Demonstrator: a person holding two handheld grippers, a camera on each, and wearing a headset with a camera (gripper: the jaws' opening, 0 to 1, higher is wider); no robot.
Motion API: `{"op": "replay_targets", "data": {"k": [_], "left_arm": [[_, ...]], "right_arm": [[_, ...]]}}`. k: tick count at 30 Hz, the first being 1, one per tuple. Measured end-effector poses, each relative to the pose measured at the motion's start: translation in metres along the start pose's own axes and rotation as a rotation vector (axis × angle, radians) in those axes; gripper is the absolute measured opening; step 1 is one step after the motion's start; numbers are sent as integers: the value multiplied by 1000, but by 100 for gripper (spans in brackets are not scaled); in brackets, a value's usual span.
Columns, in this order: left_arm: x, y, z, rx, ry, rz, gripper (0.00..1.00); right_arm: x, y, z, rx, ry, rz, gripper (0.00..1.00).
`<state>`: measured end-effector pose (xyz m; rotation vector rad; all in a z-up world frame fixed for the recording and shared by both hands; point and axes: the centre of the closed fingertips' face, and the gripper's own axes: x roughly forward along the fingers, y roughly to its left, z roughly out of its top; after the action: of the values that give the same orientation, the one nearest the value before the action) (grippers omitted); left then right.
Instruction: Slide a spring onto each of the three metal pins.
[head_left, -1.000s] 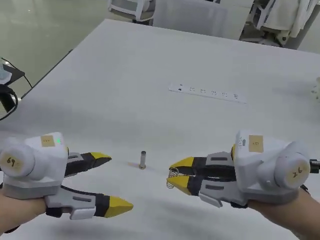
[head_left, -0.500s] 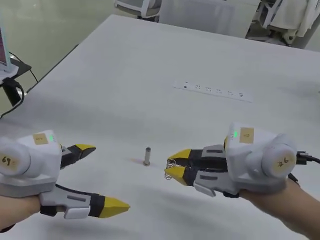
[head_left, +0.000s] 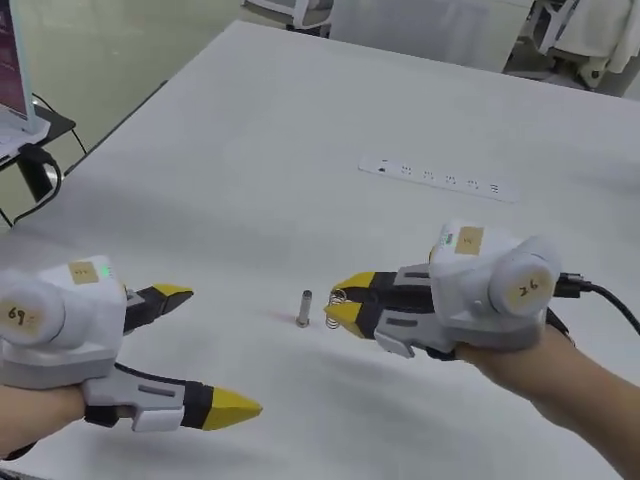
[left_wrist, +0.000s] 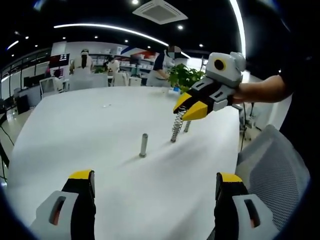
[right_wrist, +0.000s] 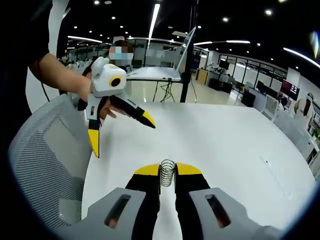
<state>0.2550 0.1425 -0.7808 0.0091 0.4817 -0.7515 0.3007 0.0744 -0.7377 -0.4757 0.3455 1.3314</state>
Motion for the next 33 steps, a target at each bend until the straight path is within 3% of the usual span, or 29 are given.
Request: {"op": "replay_targets", "data": {"k": [8, 17, 33], "left_arm": [[0, 0, -2, -9, -7, 0, 98], [1, 3, -1, -17, -20, 3, 98], [1, 6, -1, -27, -25, 7, 98]], "right_arm": [[14, -19, 7, 57, -8, -32, 8], [32, -31, 10, 94, -17, -51, 8], [43, -39, 1, 139, -3, -57, 8]]}}
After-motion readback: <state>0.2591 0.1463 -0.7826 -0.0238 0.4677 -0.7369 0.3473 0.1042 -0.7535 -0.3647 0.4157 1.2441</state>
